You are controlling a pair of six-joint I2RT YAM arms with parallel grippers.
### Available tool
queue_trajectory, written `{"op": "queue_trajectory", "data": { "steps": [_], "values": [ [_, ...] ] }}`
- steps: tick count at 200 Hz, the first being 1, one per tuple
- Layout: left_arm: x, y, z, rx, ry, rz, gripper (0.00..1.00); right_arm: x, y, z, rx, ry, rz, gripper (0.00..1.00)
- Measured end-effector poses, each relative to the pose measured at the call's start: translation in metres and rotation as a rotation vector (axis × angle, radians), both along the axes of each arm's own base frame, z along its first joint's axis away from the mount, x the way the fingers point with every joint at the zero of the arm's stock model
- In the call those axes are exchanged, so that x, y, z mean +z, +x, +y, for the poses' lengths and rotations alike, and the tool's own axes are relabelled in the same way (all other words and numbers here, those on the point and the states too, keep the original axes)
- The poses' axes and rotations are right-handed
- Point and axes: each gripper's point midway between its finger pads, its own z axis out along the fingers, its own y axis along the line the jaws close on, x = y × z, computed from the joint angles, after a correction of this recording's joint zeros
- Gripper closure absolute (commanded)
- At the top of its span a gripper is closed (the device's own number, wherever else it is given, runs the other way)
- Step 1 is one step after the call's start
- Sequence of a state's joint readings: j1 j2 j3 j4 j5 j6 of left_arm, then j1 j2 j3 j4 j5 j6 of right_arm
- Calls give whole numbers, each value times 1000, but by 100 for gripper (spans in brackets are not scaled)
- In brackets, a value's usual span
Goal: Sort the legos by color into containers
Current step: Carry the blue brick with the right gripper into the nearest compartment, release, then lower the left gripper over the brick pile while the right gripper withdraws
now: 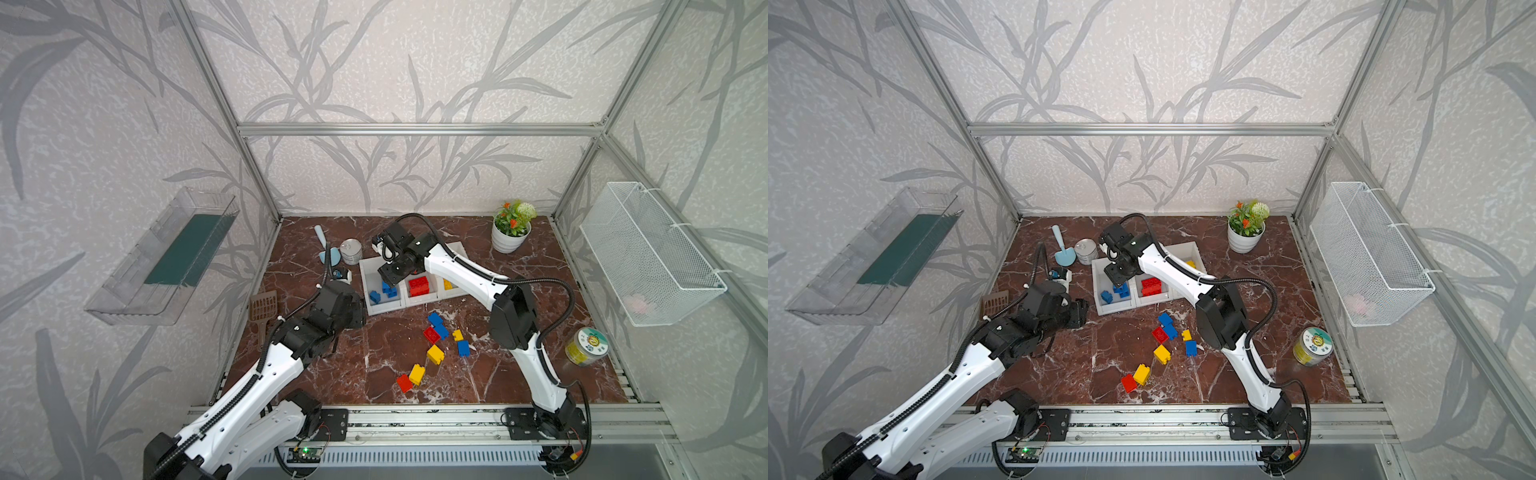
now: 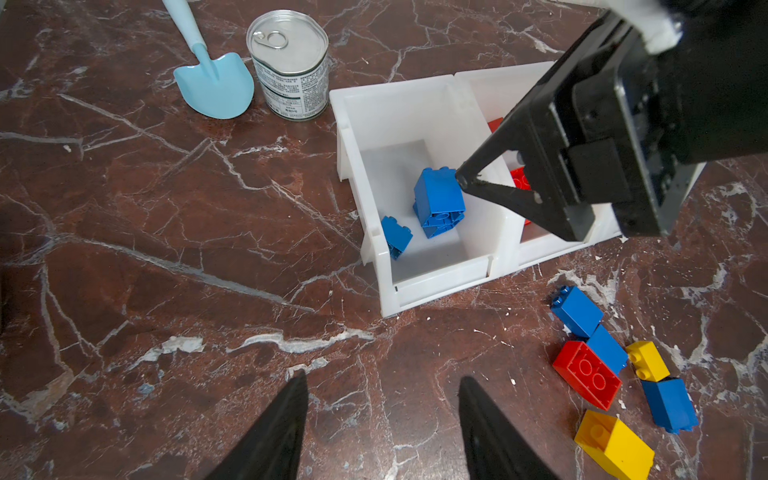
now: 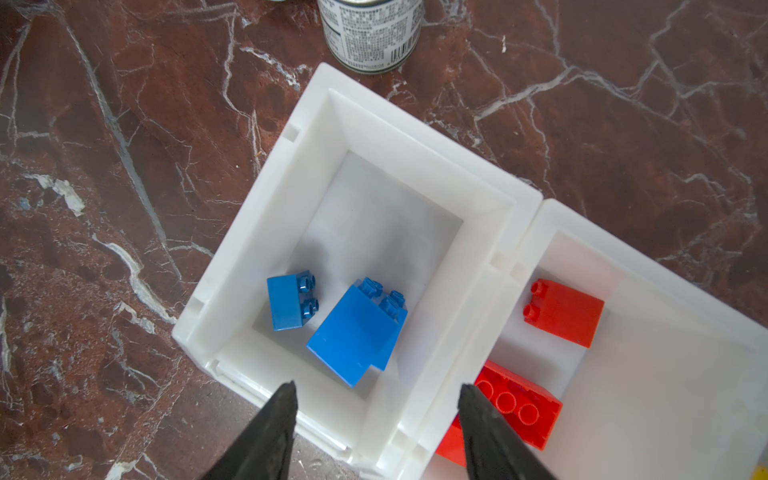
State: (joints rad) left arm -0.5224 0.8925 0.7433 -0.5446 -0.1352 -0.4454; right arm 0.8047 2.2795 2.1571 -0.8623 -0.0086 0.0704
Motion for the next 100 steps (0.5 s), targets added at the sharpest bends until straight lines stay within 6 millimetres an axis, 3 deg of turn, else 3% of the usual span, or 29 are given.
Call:
{"op": "queue_trajectory", "data": {
  "steps": [25,55,100],
  "values": [
    [-2,-1,-4,-22,-12,6,39,-2,-4,-6,-15,-1,13,37],
    [-6,0,-11,-48,-22,22,39,0,-10,-27,-57,2,29,37],
    [-12,1,-29,-133,-53,47,39,29,-19,-69,-142,56,-1,37]
  ]
}}
